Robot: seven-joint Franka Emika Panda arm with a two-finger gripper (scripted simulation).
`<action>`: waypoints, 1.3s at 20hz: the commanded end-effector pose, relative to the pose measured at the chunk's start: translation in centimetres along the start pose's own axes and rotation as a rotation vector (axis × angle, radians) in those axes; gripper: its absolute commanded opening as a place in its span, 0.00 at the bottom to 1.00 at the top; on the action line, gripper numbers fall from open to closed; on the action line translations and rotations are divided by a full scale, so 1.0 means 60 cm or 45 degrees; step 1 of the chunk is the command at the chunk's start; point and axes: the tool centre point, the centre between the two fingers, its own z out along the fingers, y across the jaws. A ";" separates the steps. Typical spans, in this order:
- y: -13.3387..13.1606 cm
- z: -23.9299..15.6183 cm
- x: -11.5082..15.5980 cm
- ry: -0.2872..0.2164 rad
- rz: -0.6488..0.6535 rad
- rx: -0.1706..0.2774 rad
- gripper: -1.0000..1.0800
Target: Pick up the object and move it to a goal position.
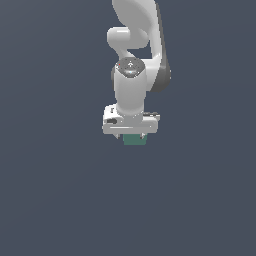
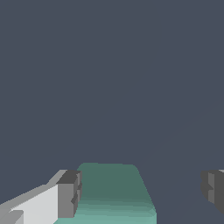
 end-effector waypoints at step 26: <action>0.004 -0.003 0.000 0.024 -0.125 0.024 0.96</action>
